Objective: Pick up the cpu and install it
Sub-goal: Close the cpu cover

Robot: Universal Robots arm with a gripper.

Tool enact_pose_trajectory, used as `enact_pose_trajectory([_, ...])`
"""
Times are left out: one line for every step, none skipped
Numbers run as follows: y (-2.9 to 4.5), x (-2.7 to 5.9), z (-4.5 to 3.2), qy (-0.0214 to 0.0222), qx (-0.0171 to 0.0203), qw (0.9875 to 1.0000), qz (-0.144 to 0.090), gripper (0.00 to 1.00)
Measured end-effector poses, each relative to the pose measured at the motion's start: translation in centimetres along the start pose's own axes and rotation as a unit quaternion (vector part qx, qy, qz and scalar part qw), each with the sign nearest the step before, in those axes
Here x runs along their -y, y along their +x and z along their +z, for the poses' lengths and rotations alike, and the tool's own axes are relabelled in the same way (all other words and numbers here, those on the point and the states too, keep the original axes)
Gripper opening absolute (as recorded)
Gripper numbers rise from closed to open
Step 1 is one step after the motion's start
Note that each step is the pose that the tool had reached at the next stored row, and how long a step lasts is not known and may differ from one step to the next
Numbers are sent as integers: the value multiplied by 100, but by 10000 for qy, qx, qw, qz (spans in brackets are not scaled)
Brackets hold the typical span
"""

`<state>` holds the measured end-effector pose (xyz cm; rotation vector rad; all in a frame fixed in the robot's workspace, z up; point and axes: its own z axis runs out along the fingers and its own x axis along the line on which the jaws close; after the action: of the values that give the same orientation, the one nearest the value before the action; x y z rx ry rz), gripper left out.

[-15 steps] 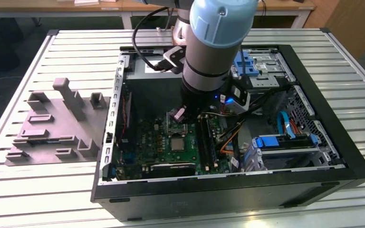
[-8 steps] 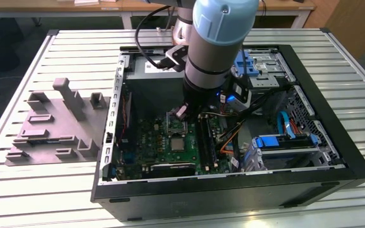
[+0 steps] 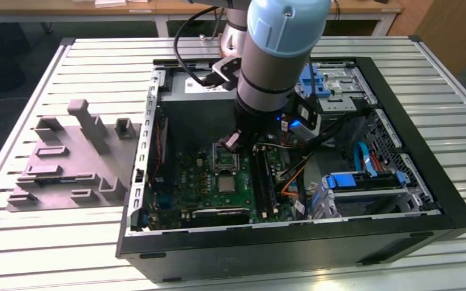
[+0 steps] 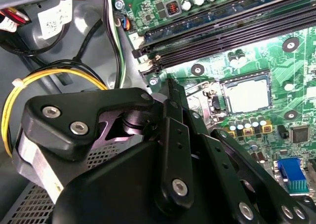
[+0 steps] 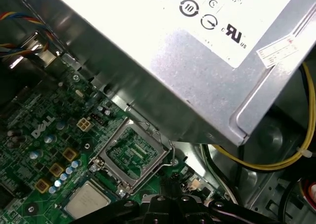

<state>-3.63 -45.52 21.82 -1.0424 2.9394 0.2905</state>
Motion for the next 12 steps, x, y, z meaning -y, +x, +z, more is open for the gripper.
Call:
enact_pose_trajectory([-1,0,2,-15,12,10000,-1,11])
enact_pose_trajectory([-1,0,3,-27,22,10000,-2,11])
enact_pose_trajectory([-1,0,4,-29,24,10000,-2,11])
enact_pose_trajectory([-1,-1,4,-31,25,10000,-2,11])
enact_pose_trajectory([-1,-1,4,-32,26,10000,-2,11])
enact_pose_trajectory([-1,0,4,-53,42,10000,-3,11])
enact_pose_trajectory([0,0,6,-75,60,10000,-5,11])
enact_pose_trajectory([-1,0,6,-76,61,10000,-5,11])
enact_pose_trajectory([-1,0,6,-77,62,10000,-5,11])
enact_pose_trajectory([-1,0,6,-79,63,9999,-5,11])
enact_pose_trajectory([-1,0,6,-80,64,9999,-5,11])
enact_pose_trajectory([-1,0,6,-81,65,9999,-5,11])
